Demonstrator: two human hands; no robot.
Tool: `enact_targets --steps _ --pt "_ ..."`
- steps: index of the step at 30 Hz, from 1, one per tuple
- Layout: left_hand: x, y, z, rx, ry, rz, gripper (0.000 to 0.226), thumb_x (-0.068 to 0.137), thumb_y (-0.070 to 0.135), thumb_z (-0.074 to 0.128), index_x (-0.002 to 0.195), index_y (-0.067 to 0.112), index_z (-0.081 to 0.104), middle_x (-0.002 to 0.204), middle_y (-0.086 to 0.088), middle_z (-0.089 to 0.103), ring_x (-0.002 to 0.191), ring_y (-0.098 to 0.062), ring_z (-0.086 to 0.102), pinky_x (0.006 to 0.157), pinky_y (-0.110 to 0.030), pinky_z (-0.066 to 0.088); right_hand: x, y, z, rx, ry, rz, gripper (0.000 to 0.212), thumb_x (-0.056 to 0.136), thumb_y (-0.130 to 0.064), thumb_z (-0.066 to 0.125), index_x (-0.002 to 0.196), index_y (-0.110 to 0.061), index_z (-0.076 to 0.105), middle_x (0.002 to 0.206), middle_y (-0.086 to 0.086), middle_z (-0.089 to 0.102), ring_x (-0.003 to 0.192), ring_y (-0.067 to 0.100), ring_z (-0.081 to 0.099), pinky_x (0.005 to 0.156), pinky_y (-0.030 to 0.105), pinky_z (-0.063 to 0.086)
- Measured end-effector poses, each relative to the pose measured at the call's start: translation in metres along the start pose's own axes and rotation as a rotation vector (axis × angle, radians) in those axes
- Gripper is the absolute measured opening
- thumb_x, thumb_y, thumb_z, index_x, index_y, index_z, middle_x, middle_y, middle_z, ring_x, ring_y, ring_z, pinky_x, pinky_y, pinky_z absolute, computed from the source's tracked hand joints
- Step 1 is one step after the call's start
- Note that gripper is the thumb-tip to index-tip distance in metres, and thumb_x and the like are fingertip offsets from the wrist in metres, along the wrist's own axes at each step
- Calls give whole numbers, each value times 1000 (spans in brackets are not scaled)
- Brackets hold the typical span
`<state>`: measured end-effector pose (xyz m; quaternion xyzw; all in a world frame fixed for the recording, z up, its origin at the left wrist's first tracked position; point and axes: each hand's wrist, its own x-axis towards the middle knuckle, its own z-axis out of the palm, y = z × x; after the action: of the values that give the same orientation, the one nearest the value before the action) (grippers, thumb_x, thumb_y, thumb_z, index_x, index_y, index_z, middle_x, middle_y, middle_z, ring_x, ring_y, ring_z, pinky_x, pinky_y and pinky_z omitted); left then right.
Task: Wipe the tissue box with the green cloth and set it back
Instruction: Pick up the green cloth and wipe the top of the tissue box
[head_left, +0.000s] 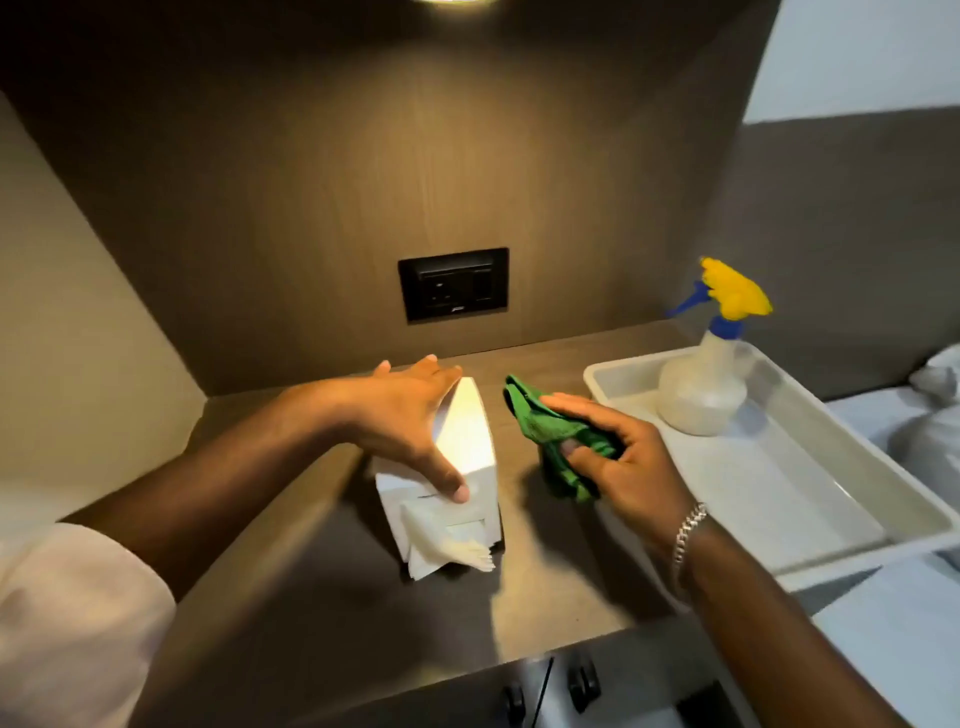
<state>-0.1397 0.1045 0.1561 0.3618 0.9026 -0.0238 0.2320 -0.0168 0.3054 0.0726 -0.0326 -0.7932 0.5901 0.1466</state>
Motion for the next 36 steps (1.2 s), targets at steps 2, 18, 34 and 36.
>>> enact_targets --steps 2,18,34,36 --pt "3 10 -6 2 -66 -24 123 62 56 79 149 24 -2 162 -1 0 148 -24 -4 117 -47 -7 -2 13 15 266 47 137 49 84 6 59 110 -34 68 122 0 68 113 14 63 96 27 52" --pt "6 9 52 -54 404 57 59 93 46 14 150 29 7 161 7 2 146 0 -5 121 -38 0 -6 15 59 490 57 275 39 84 -45 59 122 -42 58 130 -8 50 114 15 56 94 26 51" --pt "9 5 56 -95 465 16 56 96 37 19 150 24 15 161 7 11 146 1 2 121 -34 4 1 27 90 422 207 159 38 82 -39 57 120 -38 60 132 -4 52 119 19 53 100 43 49" --pt "11 2 57 -109 472 30 54 97 36 19 150 24 16 161 6 13 146 0 3 121 -33 4 -11 20 92 424 196 81 39 81 -41 59 119 -35 63 136 -3 50 123 15 50 101 36 48"
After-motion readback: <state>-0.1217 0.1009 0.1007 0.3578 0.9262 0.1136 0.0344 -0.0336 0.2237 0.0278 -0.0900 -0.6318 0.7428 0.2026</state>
